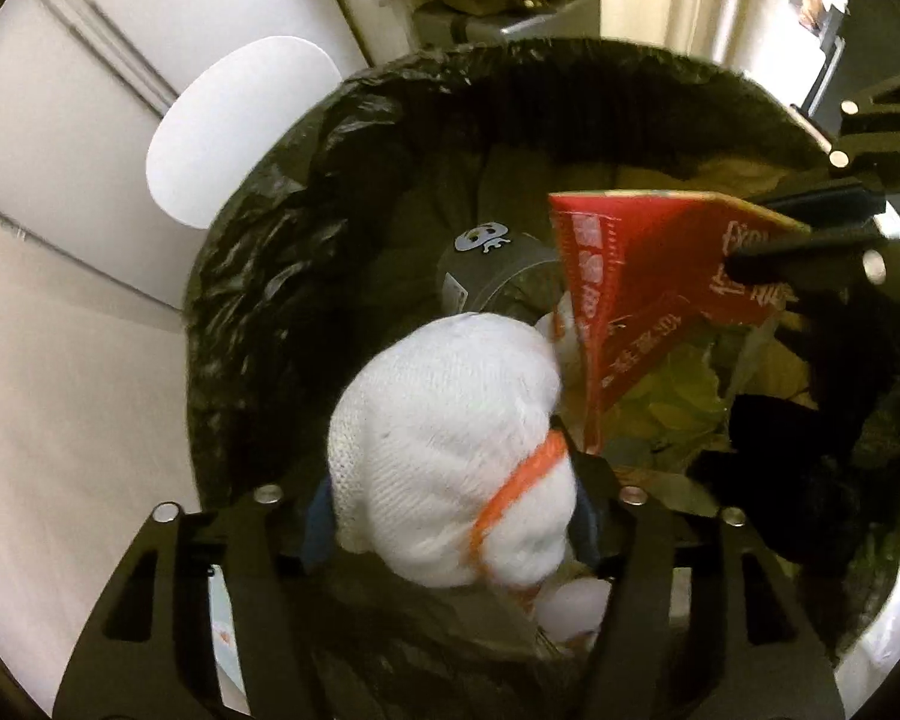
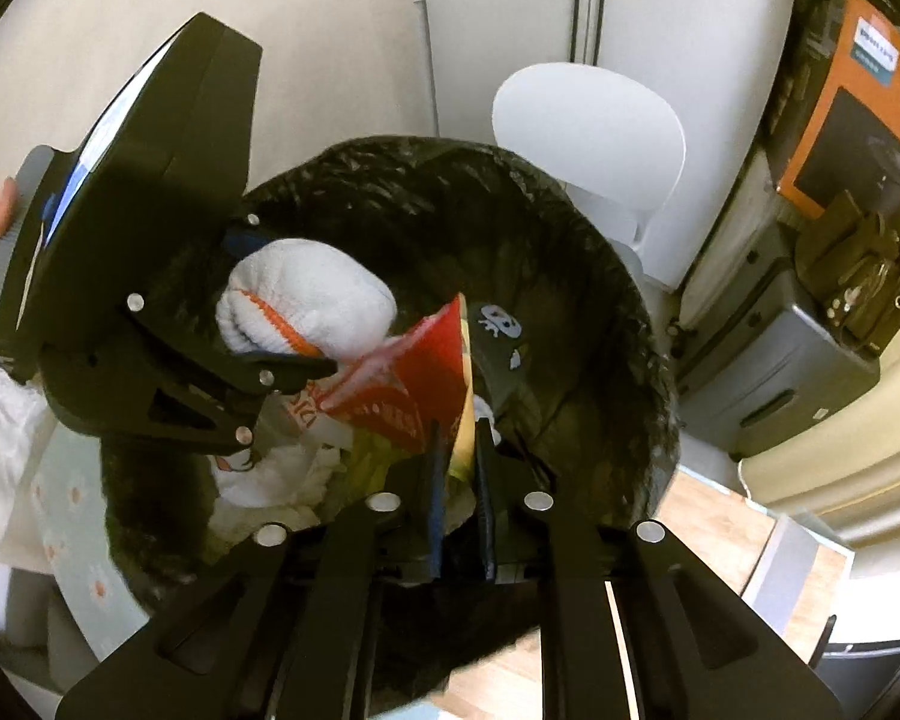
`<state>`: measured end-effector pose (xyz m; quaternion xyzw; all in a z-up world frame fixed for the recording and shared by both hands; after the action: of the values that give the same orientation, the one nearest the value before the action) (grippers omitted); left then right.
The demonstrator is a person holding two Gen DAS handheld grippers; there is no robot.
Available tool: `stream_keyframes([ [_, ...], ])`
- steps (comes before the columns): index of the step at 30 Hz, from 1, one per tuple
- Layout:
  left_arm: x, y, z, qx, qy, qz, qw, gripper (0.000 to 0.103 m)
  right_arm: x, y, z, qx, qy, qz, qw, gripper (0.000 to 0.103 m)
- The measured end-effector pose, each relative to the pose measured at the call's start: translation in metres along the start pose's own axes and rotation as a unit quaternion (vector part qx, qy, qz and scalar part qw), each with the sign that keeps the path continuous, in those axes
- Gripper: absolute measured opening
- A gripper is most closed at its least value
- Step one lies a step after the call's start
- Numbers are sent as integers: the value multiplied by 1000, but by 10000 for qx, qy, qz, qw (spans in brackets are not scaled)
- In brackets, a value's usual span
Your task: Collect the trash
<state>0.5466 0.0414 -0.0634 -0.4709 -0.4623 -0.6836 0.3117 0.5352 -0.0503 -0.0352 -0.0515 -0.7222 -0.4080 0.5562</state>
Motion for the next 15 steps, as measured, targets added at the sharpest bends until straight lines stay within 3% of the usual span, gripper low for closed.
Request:
stream_keyframes([
  [2, 9, -3, 1, 97, 52, -73, 9999, 70, 10, -1, 1, 84, -64, -96, 9999, 38],
  [4, 18, -7, 0, 163, 141, -147, 9997, 73, 22, -3, 4, 166, -69, -229, 9996, 43],
  [11, 61, -26, -6, 860, 243, -598, 9942, 94, 64, -16, 9, 282, -186, -629, 9974, 73],
  [15, 78, -44, -12, 1198, 388, -887, 9881, 97, 84, -32, 13, 326, -289, -872, 9952, 85],
])
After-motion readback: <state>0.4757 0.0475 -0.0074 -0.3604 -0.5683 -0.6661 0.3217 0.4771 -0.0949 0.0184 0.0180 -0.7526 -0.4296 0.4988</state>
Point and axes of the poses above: each gripper's, at about its wrist camera, not at the fingertips, and x roughly against the way its jaws point, z to its left, y to its top, the point moved 6 cm from there along -x, roughly the way its jaws point, and after that the axes turned 11 degrees about x, right-handed, at the moved point
